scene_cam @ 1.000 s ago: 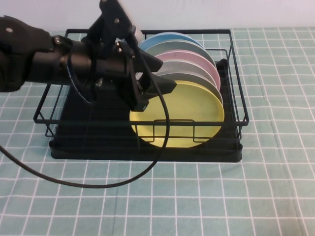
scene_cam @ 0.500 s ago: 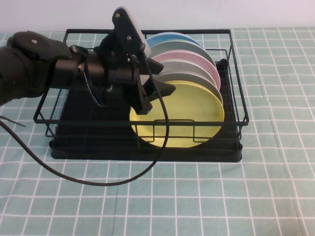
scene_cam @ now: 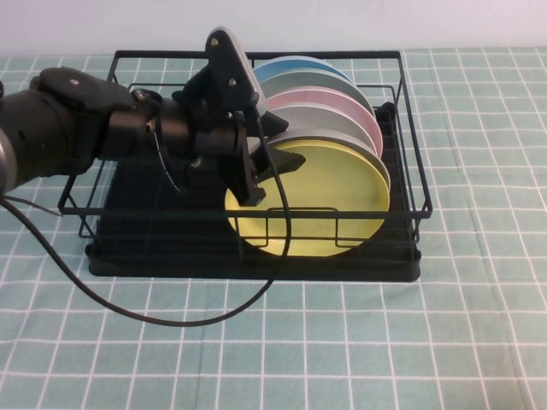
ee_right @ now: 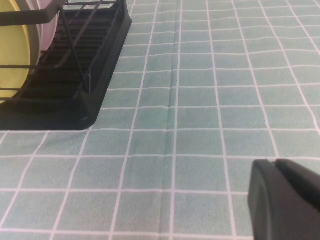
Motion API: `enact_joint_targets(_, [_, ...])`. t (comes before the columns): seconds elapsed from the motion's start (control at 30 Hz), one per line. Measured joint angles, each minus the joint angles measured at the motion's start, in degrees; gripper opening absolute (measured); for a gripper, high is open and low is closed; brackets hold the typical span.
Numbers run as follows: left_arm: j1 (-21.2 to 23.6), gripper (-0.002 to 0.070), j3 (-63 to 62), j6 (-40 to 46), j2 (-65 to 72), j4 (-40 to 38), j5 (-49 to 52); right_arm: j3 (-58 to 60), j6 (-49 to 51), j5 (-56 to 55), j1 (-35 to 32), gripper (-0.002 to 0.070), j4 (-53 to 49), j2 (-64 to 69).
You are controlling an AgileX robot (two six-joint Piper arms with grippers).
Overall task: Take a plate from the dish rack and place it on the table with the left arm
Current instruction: Grasp the plate from the shelf
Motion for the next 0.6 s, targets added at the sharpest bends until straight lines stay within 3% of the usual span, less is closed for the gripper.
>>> enact_joint_targets(0.33, [0.00,0.0353,0.00,5.81,-5.60,-0.14,-3.24,0.00,0.00,0.00,0.00,-0.0018,0.00,0.00])
enact_joint_targets(0.6, [0.00,0.0352,0.00,-0.21,-7.24,7.23,2.69,0.00,0.00,0.00,0.00,-0.0018,0.00,0.00])
